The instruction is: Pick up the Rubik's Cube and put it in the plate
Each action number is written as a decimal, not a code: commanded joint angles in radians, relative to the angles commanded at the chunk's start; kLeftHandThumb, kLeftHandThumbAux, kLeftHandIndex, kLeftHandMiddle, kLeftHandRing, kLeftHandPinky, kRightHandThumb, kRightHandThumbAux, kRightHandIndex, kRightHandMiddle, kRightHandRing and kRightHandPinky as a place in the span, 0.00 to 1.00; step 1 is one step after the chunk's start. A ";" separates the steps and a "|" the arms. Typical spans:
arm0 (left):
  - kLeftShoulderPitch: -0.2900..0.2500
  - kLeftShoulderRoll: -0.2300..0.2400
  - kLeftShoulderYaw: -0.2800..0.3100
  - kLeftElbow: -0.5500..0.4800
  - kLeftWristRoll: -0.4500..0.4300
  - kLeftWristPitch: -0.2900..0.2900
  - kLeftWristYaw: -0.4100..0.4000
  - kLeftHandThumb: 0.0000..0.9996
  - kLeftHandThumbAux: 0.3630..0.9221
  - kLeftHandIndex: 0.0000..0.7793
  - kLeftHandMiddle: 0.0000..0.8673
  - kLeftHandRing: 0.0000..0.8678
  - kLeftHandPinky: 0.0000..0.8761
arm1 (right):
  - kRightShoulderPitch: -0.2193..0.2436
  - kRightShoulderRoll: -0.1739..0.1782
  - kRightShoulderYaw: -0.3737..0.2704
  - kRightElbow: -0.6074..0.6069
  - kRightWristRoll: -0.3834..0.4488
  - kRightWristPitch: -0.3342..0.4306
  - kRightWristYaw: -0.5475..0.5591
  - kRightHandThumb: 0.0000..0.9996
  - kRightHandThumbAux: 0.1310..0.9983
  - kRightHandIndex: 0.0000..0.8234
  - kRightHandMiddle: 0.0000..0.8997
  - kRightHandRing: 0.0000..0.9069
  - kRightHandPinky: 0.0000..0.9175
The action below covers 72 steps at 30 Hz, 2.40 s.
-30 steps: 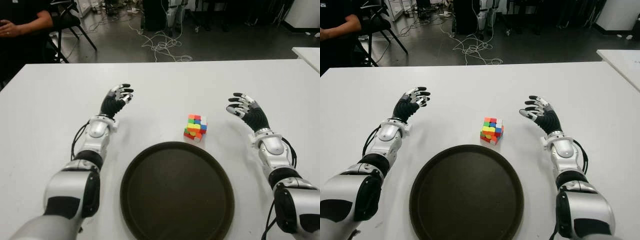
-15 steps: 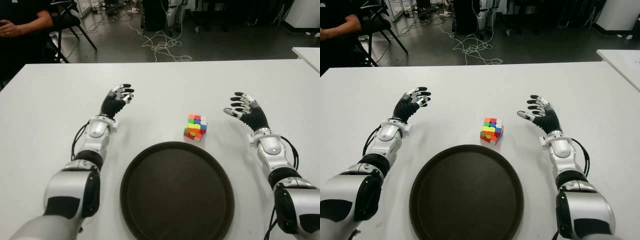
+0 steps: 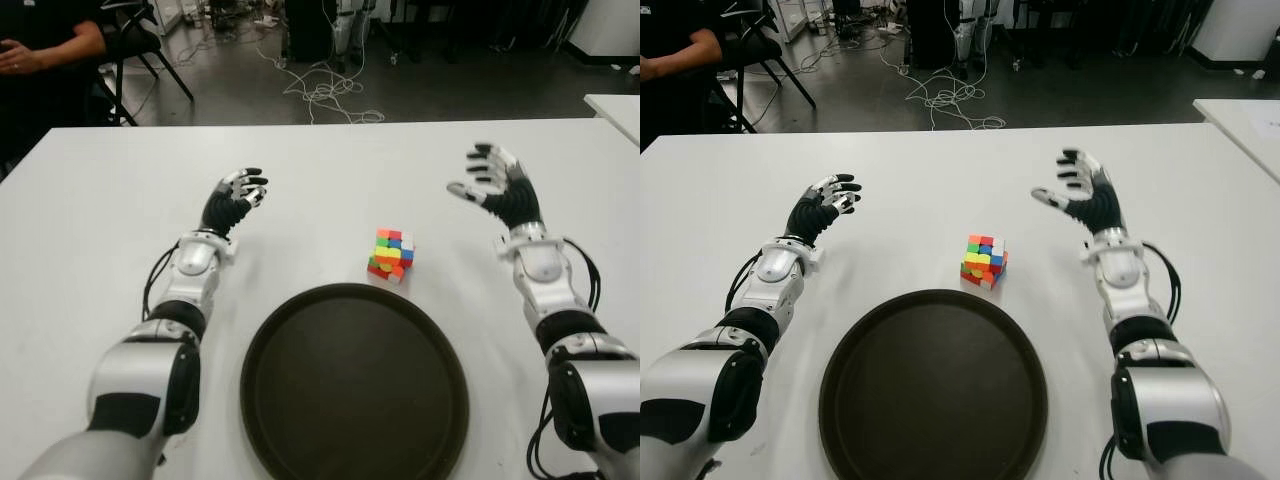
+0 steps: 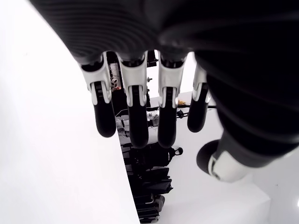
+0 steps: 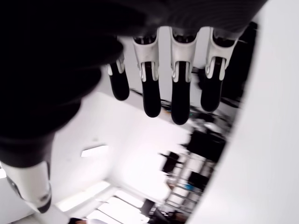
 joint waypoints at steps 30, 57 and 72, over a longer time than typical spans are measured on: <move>0.002 0.005 -0.004 -0.001 0.004 0.001 0.009 0.04 0.53 0.31 0.33 0.29 0.27 | 0.034 -0.136 0.422 -0.349 -0.462 0.369 0.131 0.00 0.64 0.23 0.23 0.23 0.19; 0.001 0.004 0.003 0.000 -0.005 -0.002 -0.003 0.06 0.55 0.31 0.34 0.30 0.27 | 0.226 -0.211 0.461 -1.015 -0.565 0.741 0.548 0.00 0.70 0.19 0.20 0.21 0.21; -0.001 0.008 0.002 0.001 -0.001 0.000 -0.007 0.07 0.55 0.31 0.35 0.30 0.27 | 0.273 -0.207 0.425 -1.123 -0.581 0.803 0.541 0.00 0.64 0.17 0.19 0.21 0.20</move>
